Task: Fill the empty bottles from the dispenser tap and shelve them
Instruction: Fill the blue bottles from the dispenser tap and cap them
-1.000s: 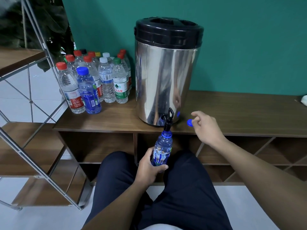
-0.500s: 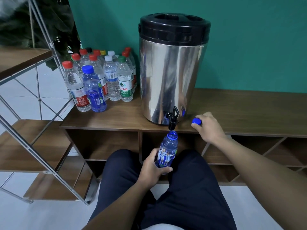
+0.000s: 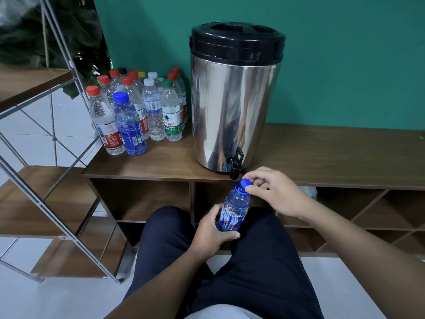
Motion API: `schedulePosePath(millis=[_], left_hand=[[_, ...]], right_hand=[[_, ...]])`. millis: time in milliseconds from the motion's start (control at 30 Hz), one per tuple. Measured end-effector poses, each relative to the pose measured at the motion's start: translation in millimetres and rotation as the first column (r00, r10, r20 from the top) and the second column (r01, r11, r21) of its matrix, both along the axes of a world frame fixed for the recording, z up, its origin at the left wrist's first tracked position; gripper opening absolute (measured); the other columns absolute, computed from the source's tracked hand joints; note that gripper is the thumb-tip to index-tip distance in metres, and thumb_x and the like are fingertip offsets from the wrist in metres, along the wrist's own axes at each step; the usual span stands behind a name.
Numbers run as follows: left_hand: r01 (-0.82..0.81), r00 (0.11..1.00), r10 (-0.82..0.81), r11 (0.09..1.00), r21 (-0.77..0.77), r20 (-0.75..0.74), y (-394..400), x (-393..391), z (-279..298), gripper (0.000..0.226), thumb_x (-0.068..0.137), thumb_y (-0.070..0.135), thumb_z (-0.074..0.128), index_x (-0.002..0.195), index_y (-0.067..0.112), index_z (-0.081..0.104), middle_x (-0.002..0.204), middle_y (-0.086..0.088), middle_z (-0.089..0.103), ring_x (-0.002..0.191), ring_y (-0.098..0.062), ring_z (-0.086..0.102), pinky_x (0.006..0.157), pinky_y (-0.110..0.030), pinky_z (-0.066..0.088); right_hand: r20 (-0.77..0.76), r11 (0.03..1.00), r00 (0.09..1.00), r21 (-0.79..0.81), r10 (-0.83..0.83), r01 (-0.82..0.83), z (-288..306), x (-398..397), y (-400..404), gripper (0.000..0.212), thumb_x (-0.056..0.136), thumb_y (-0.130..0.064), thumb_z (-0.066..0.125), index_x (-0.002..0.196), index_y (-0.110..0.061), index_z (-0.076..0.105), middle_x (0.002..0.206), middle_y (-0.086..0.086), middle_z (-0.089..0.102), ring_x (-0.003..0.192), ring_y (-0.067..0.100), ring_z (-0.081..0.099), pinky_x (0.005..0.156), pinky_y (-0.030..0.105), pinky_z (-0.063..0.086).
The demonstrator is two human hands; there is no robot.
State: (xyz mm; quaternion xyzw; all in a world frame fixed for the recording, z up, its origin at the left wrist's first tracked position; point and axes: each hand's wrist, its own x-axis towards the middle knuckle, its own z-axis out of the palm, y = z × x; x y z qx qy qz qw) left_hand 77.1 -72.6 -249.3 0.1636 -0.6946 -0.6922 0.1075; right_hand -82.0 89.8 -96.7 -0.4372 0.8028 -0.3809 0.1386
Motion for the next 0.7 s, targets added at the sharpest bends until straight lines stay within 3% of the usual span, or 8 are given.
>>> schedulePosePath(millis=[133,233,300,367,433,533,633,700], left_hand=[[0.021,1.0,-0.021,1.0,-0.009,-0.012,1,2,9,0.084,0.076,0.007,0.101,0.146,0.029,0.061,0.133,0.004,0.078,0.125,-0.018,0.076,0.106,-0.047,0.064],[0.044,0.999,-0.044,0.999,-0.002,-0.016,0,4,21,0.081,0.077,0.003,0.1,0.144,0.032,0.063,0.133,0.001,0.078,0.125,-0.026,0.076,0.098,-0.053,0.067],[0.059,0.998,-0.059,0.998,-0.003,-0.024,-3,6,30,0.08,0.078,-0.001,0.099,0.142,0.031,0.065,0.132,-0.003,0.078,0.122,-0.035,0.076,0.092,-0.058,0.068],[0.071,0.997,-0.071,0.997,-0.013,-0.032,-6,9,40,0.079,0.077,-0.005,0.098,0.143,0.025,0.065,0.131,-0.006,0.078,0.121,-0.037,0.076,0.09,-0.058,0.069],[0.095,0.994,-0.096,0.995,-0.027,-0.046,-11,12,49,0.079,0.077,-0.008,0.097,0.143,0.021,0.065,0.133,-0.007,0.077,0.121,-0.032,0.077,0.091,-0.052,0.069],[0.085,0.994,-0.088,0.995,-0.045,-0.067,-15,18,60,0.079,0.074,-0.01,0.097,0.141,0.019,0.067,0.131,-0.008,0.078,0.12,-0.026,0.077,0.092,-0.046,0.068],[0.033,0.994,-0.04,0.997,-0.064,-0.097,-14,23,72,0.082,0.072,-0.001,0.101,0.14,0.031,0.068,0.132,-0.004,0.078,0.124,-0.031,0.076,0.097,-0.059,0.066],[-0.005,0.994,-0.004,0.996,-0.088,-0.11,-14,28,80,0.082,0.071,0.006,0.103,0.139,0.036,0.068,0.133,-0.001,0.078,0.126,-0.028,0.076,0.1,-0.062,0.064]], right_hand=[[-0.201,0.995,0.976,0.069,0.081,-0.069,14,6,2,0.024,0.103,-0.022,0.078,0.125,-0.028,0.078,0.115,-0.012,0.063,0.088,0.016,0.063,0.084,0.034,0.055],[-0.306,0.964,0.929,0.228,0.207,-0.139,38,6,4,0.032,0.107,-0.025,0.071,0.139,-0.031,0.072,0.122,-0.019,0.057,0.091,0.014,0.062,0.088,0.031,0.052],[-0.352,0.928,0.885,0.318,0.304,-0.192,56,8,5,0.035,0.11,-0.027,0.066,0.145,-0.032,0.068,0.132,-0.022,0.054,0.104,0.008,0.062,0.095,0.026,0.049],[-0.397,0.901,0.837,0.366,0.377,-0.232,72,10,4,0.035,0.112,-0.027,0.063,0.147,-0.031,0.066,0.14,-0.022,0.054,0.12,0.004,0.06,0.105,0.023,0.046],[-0.404,0.883,0.817,0.399,0.411,-0.247,88,12,2,0.034,0.112,-0.028,0.063,0.146,-0.03,0.067,0.141,-0.022,0.054,0.122,0.001,0.059,0.105,0.021,0.045],[-0.457,0.883,0.801,0.435,0.387,-0.178,106,22,-2,0.027,0.109,-0.046,0.06,0.126,-0.029,0.072,0.117,-0.014,0.057,0.096,0.004,0.06,0.091,0.03,0.05],[-0.602,0.903,0.754,0.43,0.264,0.027,114,39,-13,0.064,0.099,-0.08,0.038,0.094,-0.024,0.067,0.09,-0.009,0.052,0.078,0.013,0.055,0.079,0.04,0.05],[-0.689,0.909,0.701,0.39,0.182,0.147,117,49,-21,0.079,0.091,-0.092,0.024,0.081,-0.022,0.059,0.081,-0.007,0.053,0.073,0.019,0.056,0.075,0.044,0.052]])
